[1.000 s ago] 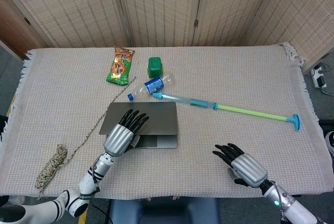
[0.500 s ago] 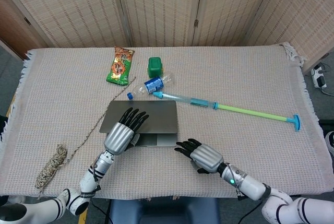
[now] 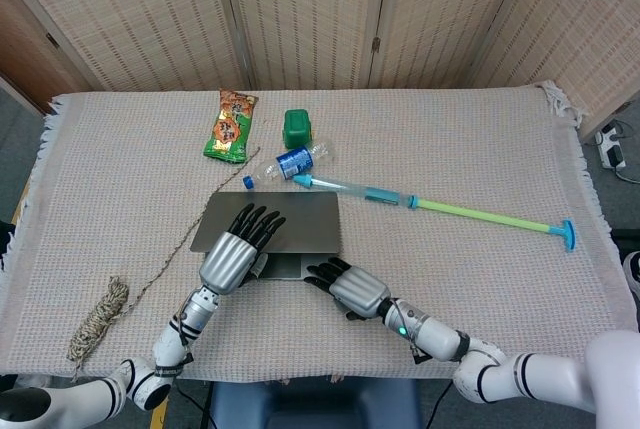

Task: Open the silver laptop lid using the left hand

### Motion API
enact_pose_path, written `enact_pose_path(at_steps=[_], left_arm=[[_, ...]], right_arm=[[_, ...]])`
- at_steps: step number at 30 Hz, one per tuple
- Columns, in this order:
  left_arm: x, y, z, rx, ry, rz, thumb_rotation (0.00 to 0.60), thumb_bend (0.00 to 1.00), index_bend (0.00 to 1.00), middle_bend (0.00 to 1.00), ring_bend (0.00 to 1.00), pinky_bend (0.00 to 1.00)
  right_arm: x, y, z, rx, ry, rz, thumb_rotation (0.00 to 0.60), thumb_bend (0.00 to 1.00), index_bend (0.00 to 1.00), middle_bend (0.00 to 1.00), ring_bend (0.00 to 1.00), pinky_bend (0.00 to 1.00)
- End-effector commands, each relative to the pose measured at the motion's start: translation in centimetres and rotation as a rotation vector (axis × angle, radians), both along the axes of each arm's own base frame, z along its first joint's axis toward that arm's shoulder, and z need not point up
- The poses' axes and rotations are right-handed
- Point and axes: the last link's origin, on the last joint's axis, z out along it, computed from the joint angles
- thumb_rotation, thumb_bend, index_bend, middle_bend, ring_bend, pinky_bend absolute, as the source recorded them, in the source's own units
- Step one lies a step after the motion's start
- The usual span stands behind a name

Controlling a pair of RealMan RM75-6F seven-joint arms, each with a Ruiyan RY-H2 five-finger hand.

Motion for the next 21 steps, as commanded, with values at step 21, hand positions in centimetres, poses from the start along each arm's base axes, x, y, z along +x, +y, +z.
enact_pose_path(at_steps=[21], left_arm=[[0.8, 2.4, 1.4, 0.065, 0.007, 0.033, 0.600, 0.63, 0.02, 0.11, 0.00, 0.00]], right_arm=[[0.6, -0.4, -1.4, -0.008, 0.088, 0.041, 0.600, 0.82, 0.00, 0.00, 0.02, 0.00]])
